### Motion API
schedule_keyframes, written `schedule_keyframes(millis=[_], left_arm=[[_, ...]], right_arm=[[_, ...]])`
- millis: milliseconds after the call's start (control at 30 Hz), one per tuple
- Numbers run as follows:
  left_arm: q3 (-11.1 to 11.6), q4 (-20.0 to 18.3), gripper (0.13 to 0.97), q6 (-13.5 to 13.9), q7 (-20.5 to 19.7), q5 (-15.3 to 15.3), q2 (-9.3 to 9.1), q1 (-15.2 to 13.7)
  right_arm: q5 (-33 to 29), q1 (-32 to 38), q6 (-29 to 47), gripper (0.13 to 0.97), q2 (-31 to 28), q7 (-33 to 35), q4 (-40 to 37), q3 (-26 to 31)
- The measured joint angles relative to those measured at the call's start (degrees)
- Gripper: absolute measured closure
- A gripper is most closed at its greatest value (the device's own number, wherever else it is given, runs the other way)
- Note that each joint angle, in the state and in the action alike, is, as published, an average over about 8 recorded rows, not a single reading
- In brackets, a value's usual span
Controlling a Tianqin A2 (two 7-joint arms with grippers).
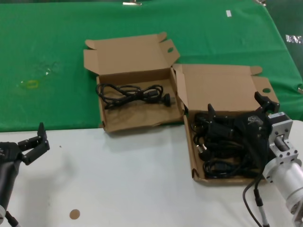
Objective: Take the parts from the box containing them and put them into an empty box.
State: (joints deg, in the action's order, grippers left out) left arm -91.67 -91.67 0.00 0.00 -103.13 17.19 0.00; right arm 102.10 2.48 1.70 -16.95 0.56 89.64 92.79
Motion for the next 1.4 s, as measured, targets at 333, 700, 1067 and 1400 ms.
schedule_keyframes(millis=[333,700,1067,1400], left_arm=[[0.0,0.0,0.132,0.0,0.0,0.0,0.00,0.0],[0.0,0.0,0.132,0.0,0.0,0.0,0.00,0.0],[0.0,0.0,0.132,0.0,0.0,0.0,0.00,0.0],[0.0,0.0,0.132,0.0,0.0,0.0,0.00,0.0]], right_arm=[[0.0,0.0,0.0,0.129,0.0,0.0,0.0,0.0],[0.0,0.0,0.0,0.129,0.0,0.0,0.0,0.0],[0.0,0.0,0.0,0.129,0.0,0.0,0.0,0.0],[0.0,0.0,0.0,0.129,0.0,0.0,0.0,0.0]])
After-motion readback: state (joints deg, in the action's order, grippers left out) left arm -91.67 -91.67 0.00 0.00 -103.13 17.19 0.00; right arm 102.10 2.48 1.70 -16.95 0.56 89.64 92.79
